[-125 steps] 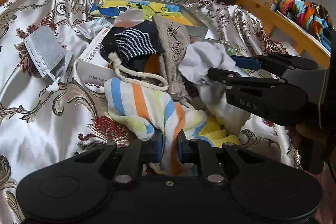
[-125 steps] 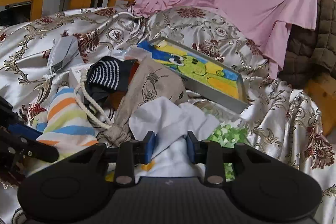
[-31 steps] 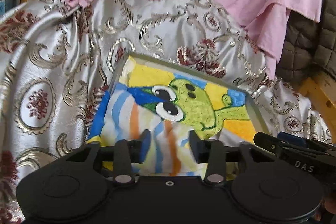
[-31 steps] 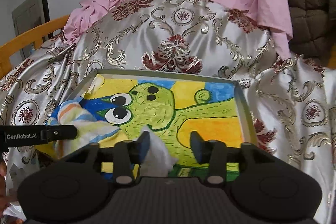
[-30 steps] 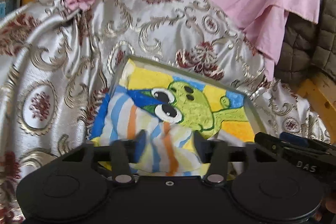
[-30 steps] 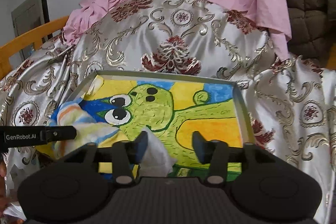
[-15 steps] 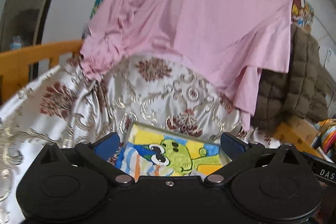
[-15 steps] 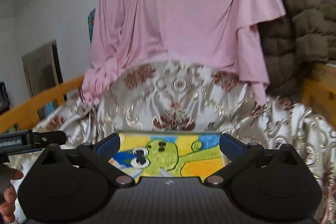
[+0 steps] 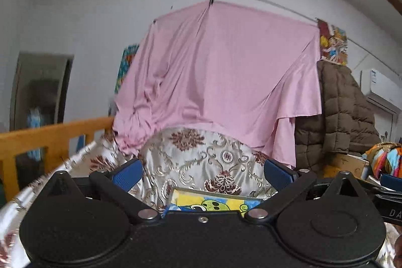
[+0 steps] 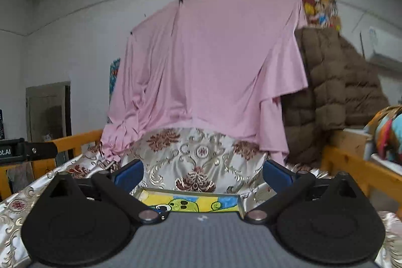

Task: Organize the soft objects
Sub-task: 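Open both grippers to release the cloths in the tray and lift away, then move the left gripper to the beige linen pouch while the right approaches the white fluffy towel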

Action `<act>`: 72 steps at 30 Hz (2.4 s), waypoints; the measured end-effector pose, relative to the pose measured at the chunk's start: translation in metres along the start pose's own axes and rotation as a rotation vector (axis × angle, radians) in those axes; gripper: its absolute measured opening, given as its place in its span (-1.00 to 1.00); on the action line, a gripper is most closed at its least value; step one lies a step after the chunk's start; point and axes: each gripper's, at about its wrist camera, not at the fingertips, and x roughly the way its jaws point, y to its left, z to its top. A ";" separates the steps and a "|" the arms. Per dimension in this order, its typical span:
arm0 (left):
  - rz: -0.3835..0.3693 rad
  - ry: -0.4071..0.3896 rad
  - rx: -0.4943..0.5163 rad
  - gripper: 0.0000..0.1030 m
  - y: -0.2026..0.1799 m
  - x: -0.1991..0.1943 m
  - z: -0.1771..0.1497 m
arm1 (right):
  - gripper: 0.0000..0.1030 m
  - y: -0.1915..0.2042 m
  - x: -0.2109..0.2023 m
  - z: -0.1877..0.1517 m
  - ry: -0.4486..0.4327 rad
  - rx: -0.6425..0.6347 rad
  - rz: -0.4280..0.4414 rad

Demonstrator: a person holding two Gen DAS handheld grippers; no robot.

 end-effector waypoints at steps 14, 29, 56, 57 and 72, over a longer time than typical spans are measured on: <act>0.005 0.000 0.020 0.99 0.010 -0.101 -0.055 | 1.00 0.016 -0.110 -0.058 0.052 0.039 0.010; 0.001 0.125 0.163 0.99 0.010 -0.101 -0.103 | 1.00 0.028 -0.121 -0.109 0.243 0.023 0.002; -0.267 0.596 0.205 0.99 0.015 0.012 -0.139 | 1.00 -0.009 -0.046 -0.151 0.528 0.220 0.034; -0.285 0.602 0.186 0.99 0.016 0.018 -0.139 | 1.00 -0.010 -0.043 -0.152 0.537 0.226 0.042; -0.465 0.919 -0.019 0.98 -0.018 0.123 -0.155 | 0.81 -0.009 -0.017 -0.163 0.605 0.256 0.105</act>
